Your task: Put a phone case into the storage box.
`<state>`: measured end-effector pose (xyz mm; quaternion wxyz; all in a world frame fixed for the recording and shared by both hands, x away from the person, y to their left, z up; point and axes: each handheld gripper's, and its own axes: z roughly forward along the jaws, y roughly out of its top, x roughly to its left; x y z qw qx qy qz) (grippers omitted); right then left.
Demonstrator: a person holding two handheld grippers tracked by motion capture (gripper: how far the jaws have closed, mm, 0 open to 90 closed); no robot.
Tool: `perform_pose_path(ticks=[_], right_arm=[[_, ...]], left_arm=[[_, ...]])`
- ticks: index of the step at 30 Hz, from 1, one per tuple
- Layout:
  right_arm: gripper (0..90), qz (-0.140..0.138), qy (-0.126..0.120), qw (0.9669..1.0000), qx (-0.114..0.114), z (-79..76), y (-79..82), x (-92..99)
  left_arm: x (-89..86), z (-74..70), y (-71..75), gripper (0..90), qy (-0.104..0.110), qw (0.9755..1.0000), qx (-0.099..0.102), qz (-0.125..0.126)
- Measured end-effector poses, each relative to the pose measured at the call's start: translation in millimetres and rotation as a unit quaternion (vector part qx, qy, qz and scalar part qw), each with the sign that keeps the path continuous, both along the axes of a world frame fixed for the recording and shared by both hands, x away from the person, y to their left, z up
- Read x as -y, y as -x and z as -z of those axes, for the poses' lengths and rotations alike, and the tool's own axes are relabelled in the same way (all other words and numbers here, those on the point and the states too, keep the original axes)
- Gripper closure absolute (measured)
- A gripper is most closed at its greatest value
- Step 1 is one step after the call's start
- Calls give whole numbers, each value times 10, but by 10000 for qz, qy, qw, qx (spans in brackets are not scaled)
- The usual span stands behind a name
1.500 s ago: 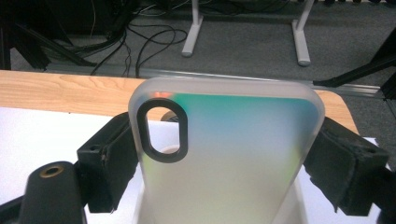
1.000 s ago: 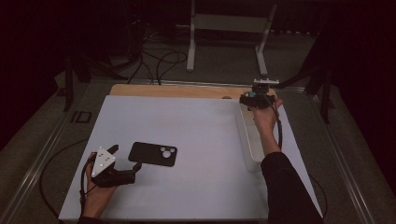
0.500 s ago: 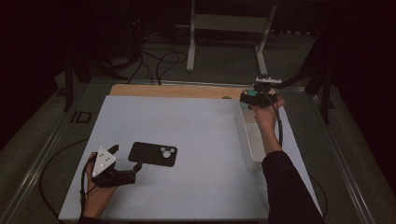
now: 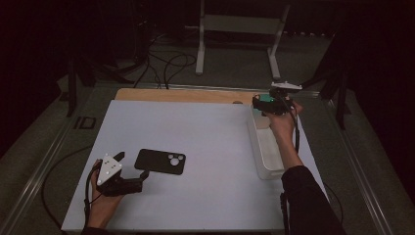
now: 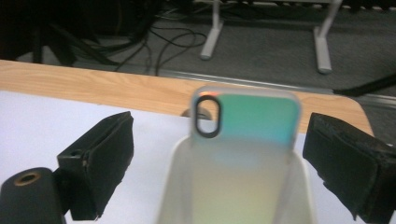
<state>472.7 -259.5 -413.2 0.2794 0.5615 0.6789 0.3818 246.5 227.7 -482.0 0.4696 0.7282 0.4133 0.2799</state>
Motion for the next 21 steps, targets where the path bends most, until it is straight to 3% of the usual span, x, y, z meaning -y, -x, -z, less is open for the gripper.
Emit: perform_pose_path(ticks=[6,7,13,16,21], right_arm=[[88,-289,0,9995,141,-36,167,-68],[88,-446,-5,9988,195,-49,263,-112],[88,-718,-127,9967,359,-100,481,-157],[88,-940,-217,9942,476,-136,672,-175],[77,-1232,-158,9903,618,-136,959,-193]], left_arm=[[11,0,4,2,-20,10000,-7,15],[12,-2,4,2,-21,10000,-3,19],[13,-8,10,2,-19,10000,12,13],[15,-11,11,2,-12,10000,17,14],[7,-12,4,2,4,10000,-2,-5]])
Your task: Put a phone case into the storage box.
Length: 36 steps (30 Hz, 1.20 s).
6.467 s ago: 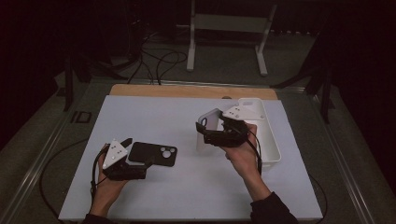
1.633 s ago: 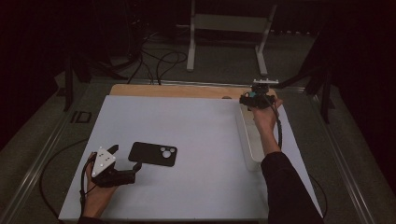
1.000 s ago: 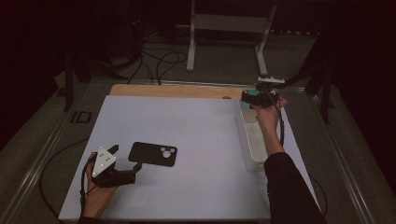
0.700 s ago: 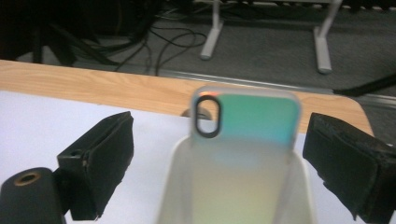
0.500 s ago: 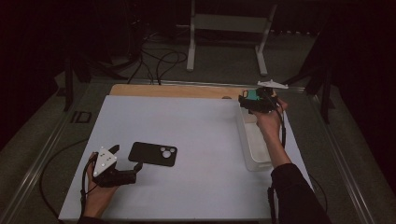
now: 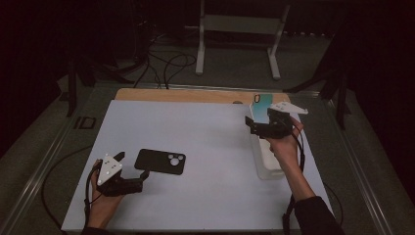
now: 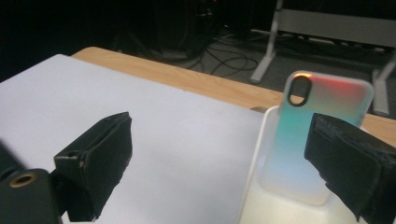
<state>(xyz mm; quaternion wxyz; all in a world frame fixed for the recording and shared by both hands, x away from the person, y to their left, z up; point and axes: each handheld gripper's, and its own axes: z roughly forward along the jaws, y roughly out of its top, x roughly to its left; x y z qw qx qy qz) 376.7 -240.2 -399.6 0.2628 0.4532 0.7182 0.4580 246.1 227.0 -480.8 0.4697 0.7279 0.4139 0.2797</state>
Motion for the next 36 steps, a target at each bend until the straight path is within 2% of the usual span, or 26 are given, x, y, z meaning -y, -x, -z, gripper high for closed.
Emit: perform_pose_path(ticks=[6,12,14,21,24,28,32,36], right_arm=[[77,-202,-234,9993,210,40,357,49],[78,-299,-288,9988,260,149,617,85],[78,-293,-268,9986,354,205,712,90],[79,-339,-116,9985,422,429,975,143],[79,-293,-272,9985,387,509,1061,191],[79,-337,-219,9983,423,603,1137,206],[79,-351,-327,9979,438,677,1163,215],[79,-382,-366,9972,536,685,1194,241]], left_arm=[[-1,-14,-2,2,-5,10000,3,10],[-11,-35,-1,2,65,10000,0,16],[-17,-49,-4,2,83,10000,17,10],[-23,-85,-14,2,122,9999,56,3],[-25,-96,-17,2,104,9999,71,3],[-26,-110,-26,2,96,9999,81,26],[-14,-133,-28,2,103,9999,107,83],[-15,-147,-21,2,70,9999,108,97]])
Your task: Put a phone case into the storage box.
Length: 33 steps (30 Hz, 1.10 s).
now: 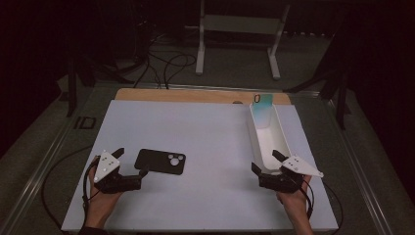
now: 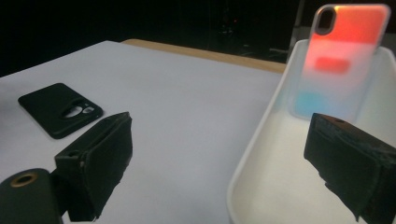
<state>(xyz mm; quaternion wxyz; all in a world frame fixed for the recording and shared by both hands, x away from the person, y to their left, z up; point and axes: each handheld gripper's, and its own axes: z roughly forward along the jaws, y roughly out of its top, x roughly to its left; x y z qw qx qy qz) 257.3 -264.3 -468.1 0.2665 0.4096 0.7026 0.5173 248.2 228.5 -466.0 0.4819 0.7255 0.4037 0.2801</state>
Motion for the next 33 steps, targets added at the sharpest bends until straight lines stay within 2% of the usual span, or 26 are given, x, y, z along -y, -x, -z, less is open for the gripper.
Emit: perform_pose_path(ticks=[9,13,17,21,28,30,33], right_arm=[[79,1,-65,10000,34,6,0,33],[80,-2,-95,9999,47,1,-2,28],[80,-18,-83,9999,59,2,-2,21],[80,-24,-91,9999,61,1,-3,26],[80,-32,-89,9999,61,4,-6,28],[80,-42,-98,9999,47,5,-5,25],[80,-32,-96,9999,49,9,-8,28]], left_arm=[[21,-72,-64,2,-221,9995,-177,132],[11,-114,-114,3,-219,9994,-214,137],[-12,-154,-182,3,-166,9996,-235,68],[-26,-185,-265,48,-138,9995,-270,-91],[-12,-196,-444,162,-284,9990,-318,-122],[-5,-182,-510,229,-325,9988,-355,-93],[0,-154,-614,379,-311,9985,-440,-44]])
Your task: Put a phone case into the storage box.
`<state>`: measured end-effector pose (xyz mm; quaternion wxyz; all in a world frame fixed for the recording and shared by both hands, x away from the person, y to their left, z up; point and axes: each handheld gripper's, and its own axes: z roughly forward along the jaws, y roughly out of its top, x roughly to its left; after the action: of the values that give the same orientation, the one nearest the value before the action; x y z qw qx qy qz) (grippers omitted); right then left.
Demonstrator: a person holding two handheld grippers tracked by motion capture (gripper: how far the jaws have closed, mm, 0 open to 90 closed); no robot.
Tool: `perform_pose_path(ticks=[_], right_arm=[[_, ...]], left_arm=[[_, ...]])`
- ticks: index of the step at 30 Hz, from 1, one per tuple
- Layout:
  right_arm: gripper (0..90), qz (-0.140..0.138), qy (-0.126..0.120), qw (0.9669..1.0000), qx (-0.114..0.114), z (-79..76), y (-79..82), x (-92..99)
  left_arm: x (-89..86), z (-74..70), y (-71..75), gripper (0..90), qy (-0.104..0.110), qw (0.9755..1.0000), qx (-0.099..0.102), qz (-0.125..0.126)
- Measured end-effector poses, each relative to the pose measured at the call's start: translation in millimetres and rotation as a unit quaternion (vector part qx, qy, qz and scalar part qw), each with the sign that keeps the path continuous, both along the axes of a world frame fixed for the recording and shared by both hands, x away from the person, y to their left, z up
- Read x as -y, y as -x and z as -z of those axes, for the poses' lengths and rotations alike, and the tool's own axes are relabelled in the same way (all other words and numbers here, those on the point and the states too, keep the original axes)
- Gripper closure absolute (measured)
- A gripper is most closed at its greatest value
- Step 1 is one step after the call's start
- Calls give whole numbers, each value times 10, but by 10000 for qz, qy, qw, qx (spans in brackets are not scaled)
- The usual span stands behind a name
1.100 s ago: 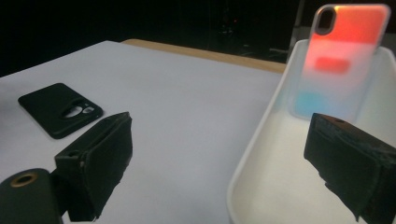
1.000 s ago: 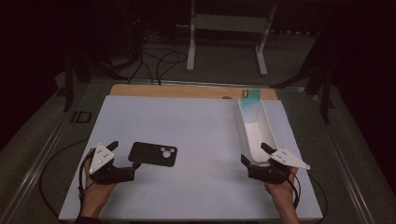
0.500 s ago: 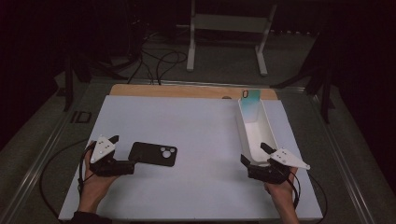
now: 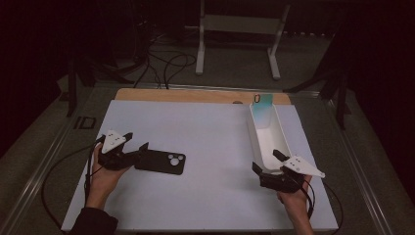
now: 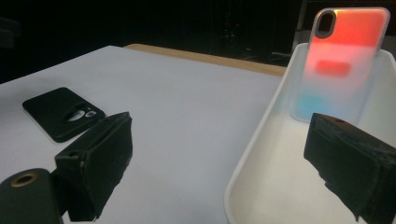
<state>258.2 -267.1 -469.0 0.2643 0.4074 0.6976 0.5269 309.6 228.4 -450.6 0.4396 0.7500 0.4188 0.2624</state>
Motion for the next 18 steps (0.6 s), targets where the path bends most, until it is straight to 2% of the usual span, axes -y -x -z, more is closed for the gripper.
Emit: perform_pose_path(ticks=[4,5,6,7,10,11,12,13,18], right_arm=[[80,2,-9,10000,-4,3,-1,2],[80,1,0,10000,-1,4,-2,1],[80,1,0,10000,-1,4,-2,1],[80,-15,-1,10000,-11,9,-1,-8],[80,-16,15,10000,-25,13,0,-10],[80,-17,5,10000,-28,14,0,-11],[80,-17,5,10000,-28,14,0,-11],[80,-15,7,10000,-24,16,-2,-6],[80,-10,11,10000,-23,19,-3,0]], left_arm=[[-3,42,-110,540,65,10000,-69,-3],[-3,42,-110,540,65,10000,-69,-3],[-16,116,-239,540,124,9996,-255,71],[-14,142,-274,682,100,9995,-290,36],[-12,199,-341,789,53,9992,-384,-20],[-12,199,-341,789,53,9992,-384,-20],[-11,290,-439,789,-62,9984,-567,-43],[-14,321,-471,895,-55,9978,-659,-31],[-6,475,-594,900,-180,9948,-1006,-13]])
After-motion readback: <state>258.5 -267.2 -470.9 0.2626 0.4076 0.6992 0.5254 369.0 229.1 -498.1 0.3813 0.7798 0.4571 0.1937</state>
